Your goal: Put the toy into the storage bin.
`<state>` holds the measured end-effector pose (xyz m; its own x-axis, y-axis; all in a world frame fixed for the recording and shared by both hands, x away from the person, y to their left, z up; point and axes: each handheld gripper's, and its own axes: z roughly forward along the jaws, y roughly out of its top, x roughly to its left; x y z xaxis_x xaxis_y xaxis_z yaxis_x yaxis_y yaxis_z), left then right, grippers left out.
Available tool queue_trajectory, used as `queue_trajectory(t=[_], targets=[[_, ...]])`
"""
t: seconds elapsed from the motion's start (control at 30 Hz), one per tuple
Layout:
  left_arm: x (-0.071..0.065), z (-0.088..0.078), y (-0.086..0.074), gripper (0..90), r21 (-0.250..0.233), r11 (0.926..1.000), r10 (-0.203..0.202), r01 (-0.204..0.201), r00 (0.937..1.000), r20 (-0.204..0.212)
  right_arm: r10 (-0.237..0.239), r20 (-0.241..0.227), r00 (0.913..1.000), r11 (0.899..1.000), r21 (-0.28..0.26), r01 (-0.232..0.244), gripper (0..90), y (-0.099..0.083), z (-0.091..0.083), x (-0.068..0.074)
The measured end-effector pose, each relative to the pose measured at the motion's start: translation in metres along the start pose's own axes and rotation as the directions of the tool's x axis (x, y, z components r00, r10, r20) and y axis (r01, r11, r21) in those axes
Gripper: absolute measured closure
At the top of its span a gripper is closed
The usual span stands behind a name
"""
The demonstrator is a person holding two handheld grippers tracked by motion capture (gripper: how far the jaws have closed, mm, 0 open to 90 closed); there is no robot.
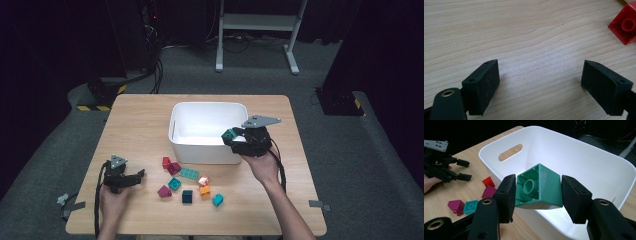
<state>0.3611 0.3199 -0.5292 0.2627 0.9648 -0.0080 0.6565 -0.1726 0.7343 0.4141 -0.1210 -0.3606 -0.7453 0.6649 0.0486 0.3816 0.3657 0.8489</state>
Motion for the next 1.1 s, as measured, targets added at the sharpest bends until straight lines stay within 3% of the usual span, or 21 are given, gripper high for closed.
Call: queue_trajectory(t=[0.13, 0.63, 1.1], targets=[[0.000, 0.000, 0.000, 15.5, 0.000, 1.0000, -0.001, 0.001, 1.0000, 0.000, 0.024, 0.013, 0.9996, 1.000, 0.012, -0.024, 47.7, 0.004, 0.007, -0.006], [0.000, 0.000, 0.000, 15.7, 0.000, 1.0000, -0.001, 0.001, 1.0000, 0.000, 0.029, 0.049, 0.9984, 0.998, 0.056, -0.031, 47.6, 0.023, 0.032, -0.020], [0.000, 0.000, 0.000, 15.7, 0.000, 1.0000, 0.000, 0.000, 1.0000, 0.001, 0.035, 0.089, 0.9954, 0.992, 0.121, -0.046, 46.8, 0.025, 0.059, -0.030]])
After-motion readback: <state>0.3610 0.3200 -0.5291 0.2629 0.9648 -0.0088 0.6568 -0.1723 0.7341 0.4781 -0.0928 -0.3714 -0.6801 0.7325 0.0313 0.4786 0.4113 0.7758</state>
